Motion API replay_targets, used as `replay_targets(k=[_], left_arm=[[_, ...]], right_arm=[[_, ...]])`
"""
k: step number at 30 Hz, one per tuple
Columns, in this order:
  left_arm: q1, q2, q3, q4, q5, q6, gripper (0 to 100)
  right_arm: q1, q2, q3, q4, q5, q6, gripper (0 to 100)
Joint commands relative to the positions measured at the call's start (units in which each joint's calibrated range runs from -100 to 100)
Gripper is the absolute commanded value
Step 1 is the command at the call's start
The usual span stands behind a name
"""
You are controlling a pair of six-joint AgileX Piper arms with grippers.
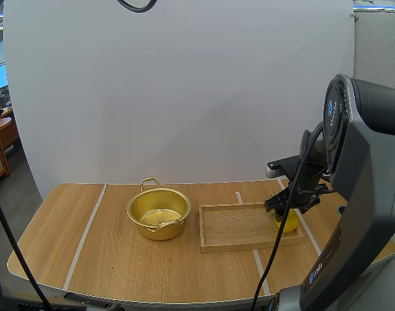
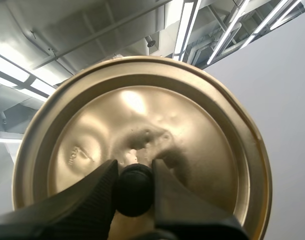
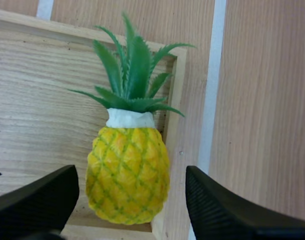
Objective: Open the pot, put the pineapple inside, and close it
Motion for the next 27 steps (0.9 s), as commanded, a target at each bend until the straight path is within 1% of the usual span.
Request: replay_targets(k=[1,7,20,21,24,25,26,27], left_arm=[[-0.11,0.0,-0.4,-0.1,-1.9,-0.5,0],[-0.11,0.0,-0.4,-0.1,-1.9,-0.5,0],[-0.11,0.0,-0.4,-0.1,-1.9,-0.5,0],[-0.11,0.0,-0.4,-0.1,-1.9,-0.5,0],[-0.11,0.0,-0.4,-0.1,-1.9,-0.5,0],[-0.11,0.0,-0.4,-0.1,-1.9,-0.5,0],[-0.11,0.0,-0.4,-0.1,-1.9,-0.5,0],[-0.11,0.0,-0.4,-0.1,-1.9,-0.5,0]], right_arm=[[-0.2,0.8,-0.3,0.5,-1.3,-1.0,100],[-0.2,3.1,-0.3,2.9,-2.4,-2.5,100],[-0.2,3.2,-0.3,3.0,-2.8,-2.5,100],[-0.2,3.2,-0.3,3.4,-2.4,-2.5,93],[-0.2,3.2,-0.3,5.1,-0.8,-3.3,43],[-0.2,3.2,-0.3,5.5,-0.4,-3.6,29],[-0.2,3.2,-0.3,5.8,-0.4,-3.6,10],[-0.2,3.2,-0.3,5.9,-0.4,-3.6,0]])
